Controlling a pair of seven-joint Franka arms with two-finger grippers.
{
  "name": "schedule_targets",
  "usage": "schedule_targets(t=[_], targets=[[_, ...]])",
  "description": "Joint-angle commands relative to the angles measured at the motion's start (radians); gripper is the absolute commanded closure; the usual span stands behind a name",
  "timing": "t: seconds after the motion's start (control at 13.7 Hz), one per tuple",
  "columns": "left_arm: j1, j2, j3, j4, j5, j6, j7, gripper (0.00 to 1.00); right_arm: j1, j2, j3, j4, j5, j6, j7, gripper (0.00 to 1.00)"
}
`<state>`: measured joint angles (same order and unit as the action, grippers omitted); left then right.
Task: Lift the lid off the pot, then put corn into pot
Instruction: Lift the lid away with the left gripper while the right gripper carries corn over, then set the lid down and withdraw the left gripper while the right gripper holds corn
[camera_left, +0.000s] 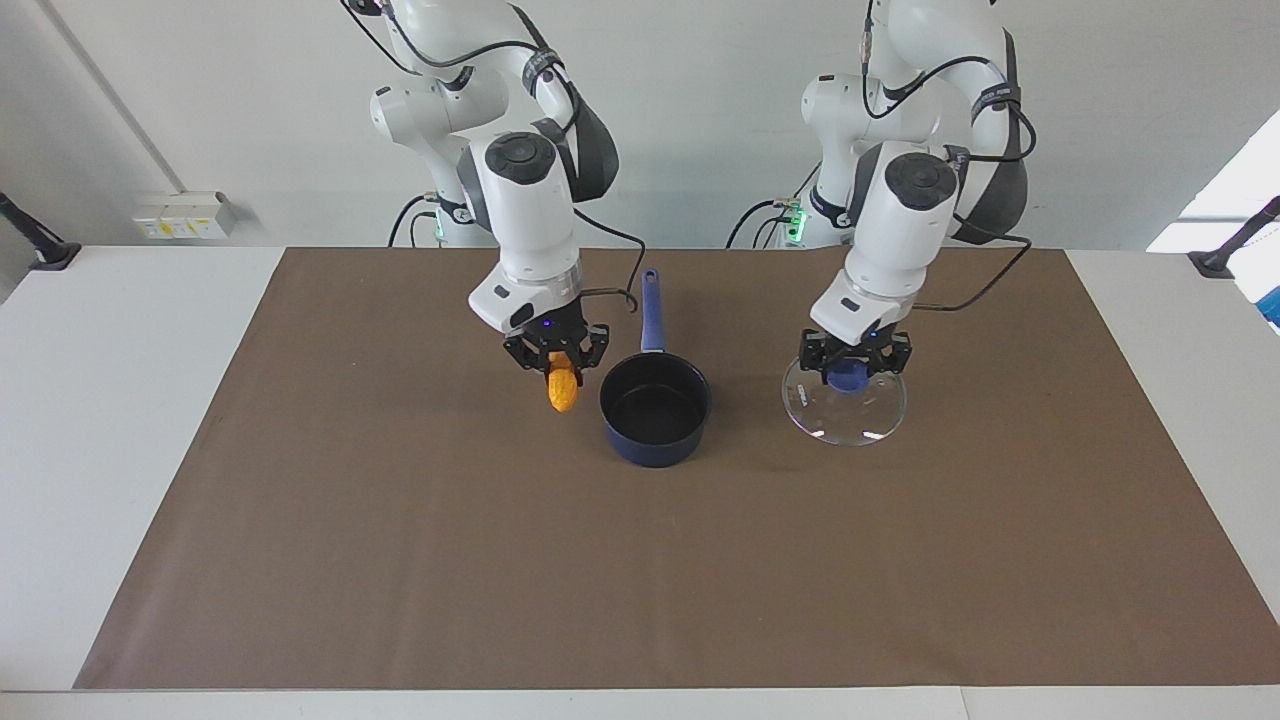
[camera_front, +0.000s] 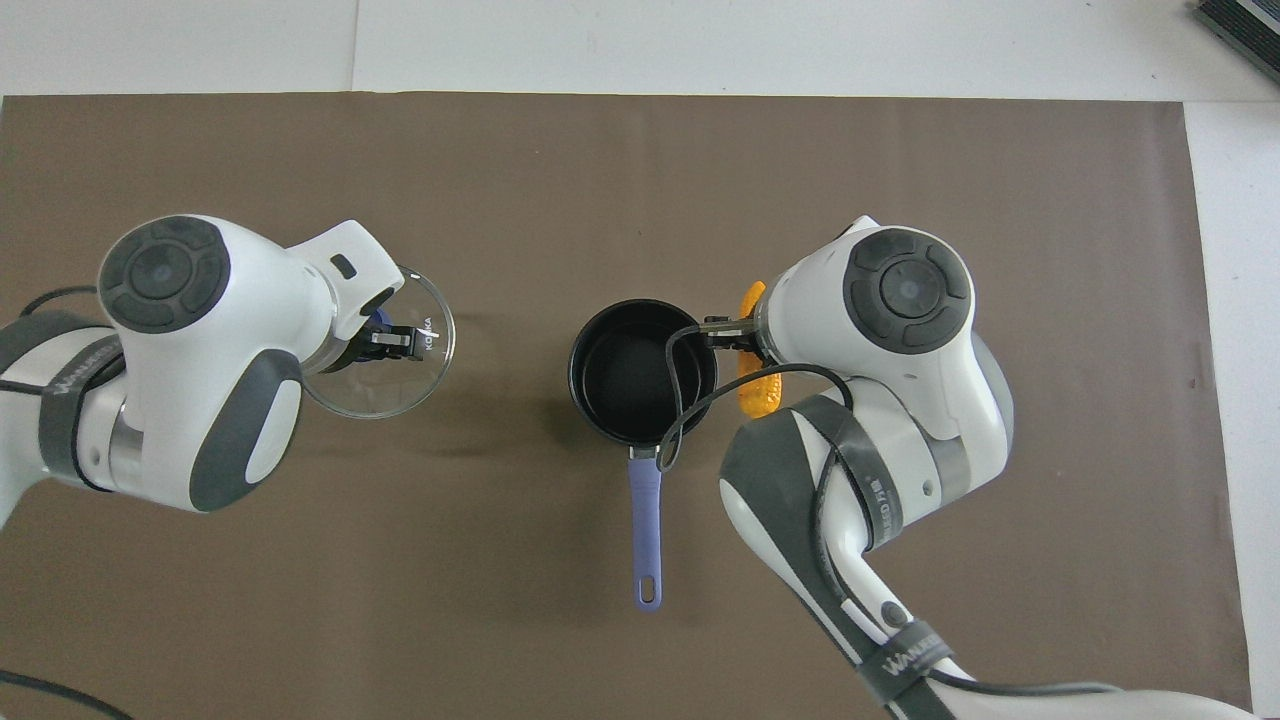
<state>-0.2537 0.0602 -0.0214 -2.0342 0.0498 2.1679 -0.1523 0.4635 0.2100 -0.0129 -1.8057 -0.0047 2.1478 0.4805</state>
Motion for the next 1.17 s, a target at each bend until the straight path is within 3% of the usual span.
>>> schedule_targets(t=[0.0, 0.22, 0.37, 0.51, 0.73, 0.88, 1.1], targets=[[0.092, -0.07, -0.011, -0.127, -0.019, 0.089, 0.115, 0.95, 0.062, 0.031, -0.001, 0.006, 0.005, 0.053, 0.103, 1.0], [0.21, -0.019, -0.011, -0.124, -0.071, 0.148, 0.256, 0.92, 0.11, 0.087, 0.001, 0.019, 0.002, 0.101, 0.193, 1.0], [0.289, 0.032, -0.011, -0.126, -0.096, 0.193, 0.382, 0.91, 0.124, 0.156, 0.013, 0.089, 0.003, 0.118, 0.197, 1.0], [0.333, 0.07, -0.011, -0.124, -0.141, 0.245, 0.445, 0.91, 0.119, 0.167, 0.013, 0.088, 0.002, 0.144, 0.187, 1.0], [0.366, 0.096, -0.011, -0.121, -0.267, 0.259, 0.577, 0.91, 0.124, 0.193, 0.013, 0.086, -0.001, 0.149, 0.188, 1.0], [0.379, 0.124, -0.009, -0.115, -0.275, 0.26, 0.631, 0.9, 0.127, 0.198, 0.013, 0.082, -0.008, 0.159, 0.182, 1.0], [0.381, 0.154, -0.008, -0.11, -0.275, 0.253, 0.636, 0.77, 0.124, 0.198, 0.013, 0.066, -0.009, 0.161, 0.176, 1.0]])
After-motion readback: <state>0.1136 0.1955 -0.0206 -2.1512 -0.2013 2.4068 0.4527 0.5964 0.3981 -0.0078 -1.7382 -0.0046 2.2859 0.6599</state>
